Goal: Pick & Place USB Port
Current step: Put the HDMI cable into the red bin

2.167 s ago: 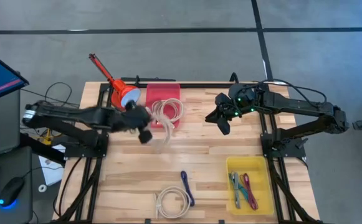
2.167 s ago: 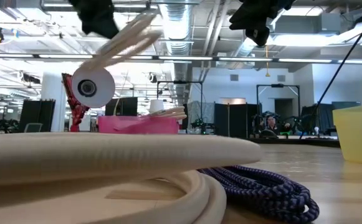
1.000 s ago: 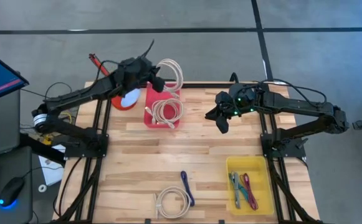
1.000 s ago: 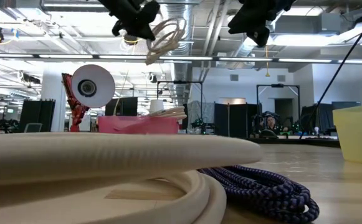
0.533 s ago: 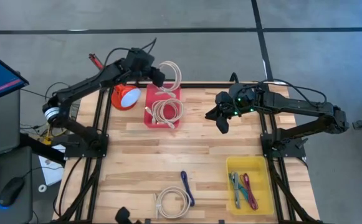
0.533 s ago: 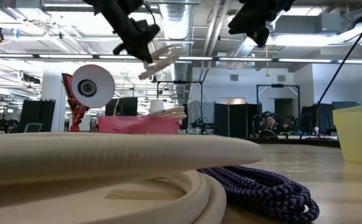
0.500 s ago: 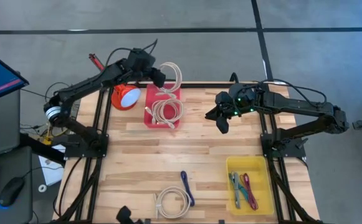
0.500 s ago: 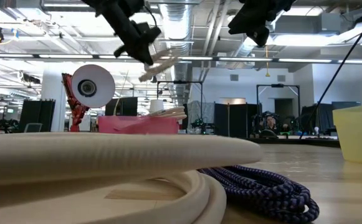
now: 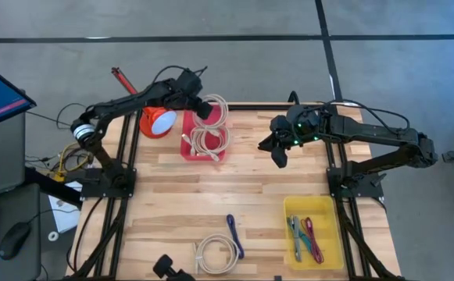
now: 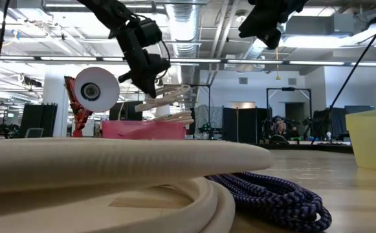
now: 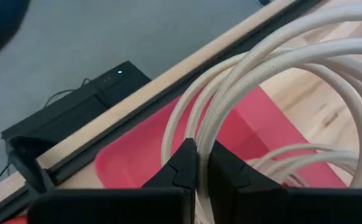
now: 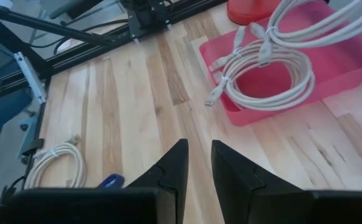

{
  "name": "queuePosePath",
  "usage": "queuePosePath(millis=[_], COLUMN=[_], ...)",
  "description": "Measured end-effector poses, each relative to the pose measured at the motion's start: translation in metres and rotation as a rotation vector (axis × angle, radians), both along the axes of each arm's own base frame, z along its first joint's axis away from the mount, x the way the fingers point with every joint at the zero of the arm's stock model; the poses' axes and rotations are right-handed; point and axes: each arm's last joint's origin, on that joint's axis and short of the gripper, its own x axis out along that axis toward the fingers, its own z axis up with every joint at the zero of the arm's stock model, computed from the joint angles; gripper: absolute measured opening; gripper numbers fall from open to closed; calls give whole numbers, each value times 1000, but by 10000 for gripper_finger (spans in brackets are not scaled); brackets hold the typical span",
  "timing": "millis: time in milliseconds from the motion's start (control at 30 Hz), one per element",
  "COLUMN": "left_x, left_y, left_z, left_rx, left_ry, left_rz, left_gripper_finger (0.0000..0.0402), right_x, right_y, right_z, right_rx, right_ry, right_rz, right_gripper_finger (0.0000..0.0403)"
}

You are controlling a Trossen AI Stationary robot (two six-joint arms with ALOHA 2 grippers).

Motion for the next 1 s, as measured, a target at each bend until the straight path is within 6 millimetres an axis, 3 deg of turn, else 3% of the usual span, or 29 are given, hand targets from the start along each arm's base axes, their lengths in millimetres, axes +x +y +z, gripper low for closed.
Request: queuePosePath(millis=[567, 833, 1000], left_x=[-14, -17, -17], left_y=[27, 24, 24], left_z=[-22, -36, -38], left_rx=[-72, -110, -105], left_ry=[61, 91, 89], left_rz=[102, 95, 97], left_gripper_finger=[15, 21, 49], right_x=[0, 0, 0], right_y=[0, 0, 0], right_z=[0, 0, 0], right_rx=[-8, -9, -10], right_ry=[2, 2, 2], right_rz=[-16, -16, -15], right_gripper_finger=[63, 63, 63])
